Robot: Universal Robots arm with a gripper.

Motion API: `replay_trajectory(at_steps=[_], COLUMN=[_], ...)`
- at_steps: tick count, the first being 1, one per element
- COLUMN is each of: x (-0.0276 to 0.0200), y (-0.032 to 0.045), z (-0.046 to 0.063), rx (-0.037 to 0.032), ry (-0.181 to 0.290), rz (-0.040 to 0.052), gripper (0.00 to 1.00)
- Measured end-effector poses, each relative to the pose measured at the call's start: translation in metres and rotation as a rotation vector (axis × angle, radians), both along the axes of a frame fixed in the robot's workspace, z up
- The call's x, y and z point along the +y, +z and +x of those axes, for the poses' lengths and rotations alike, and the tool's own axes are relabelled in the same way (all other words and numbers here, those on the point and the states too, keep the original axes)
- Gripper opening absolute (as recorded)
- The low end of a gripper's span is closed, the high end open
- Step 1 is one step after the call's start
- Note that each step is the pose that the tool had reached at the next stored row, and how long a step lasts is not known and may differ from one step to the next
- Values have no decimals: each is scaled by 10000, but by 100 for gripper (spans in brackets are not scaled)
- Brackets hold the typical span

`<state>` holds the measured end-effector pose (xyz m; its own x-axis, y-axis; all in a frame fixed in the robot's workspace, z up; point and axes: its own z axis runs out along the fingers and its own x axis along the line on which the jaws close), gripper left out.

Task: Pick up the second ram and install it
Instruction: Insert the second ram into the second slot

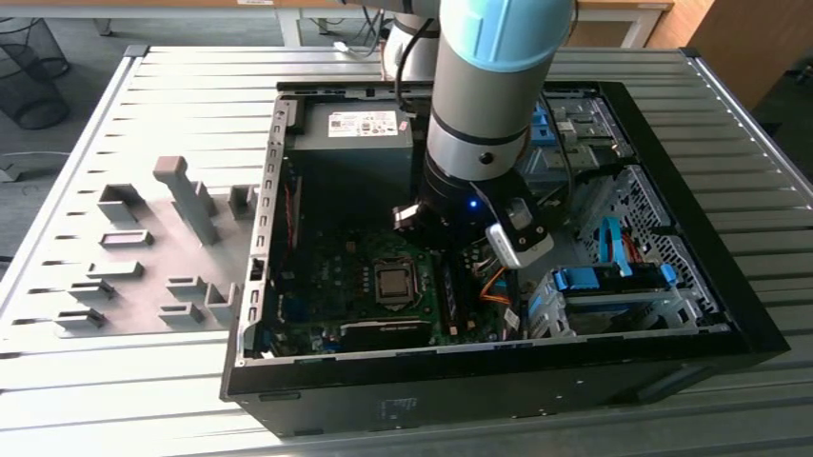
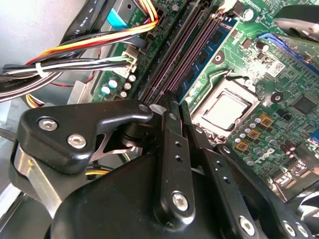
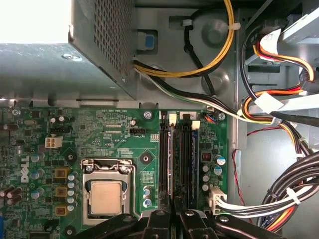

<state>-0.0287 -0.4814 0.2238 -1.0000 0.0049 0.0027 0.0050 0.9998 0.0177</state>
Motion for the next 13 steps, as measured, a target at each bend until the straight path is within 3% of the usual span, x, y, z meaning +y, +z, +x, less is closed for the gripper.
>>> replay_trajectory(at_steps=[13], x=[-15], y=[-34], z=[13], rx=[1], ry=[-106], rz=[-2], gripper=[14])
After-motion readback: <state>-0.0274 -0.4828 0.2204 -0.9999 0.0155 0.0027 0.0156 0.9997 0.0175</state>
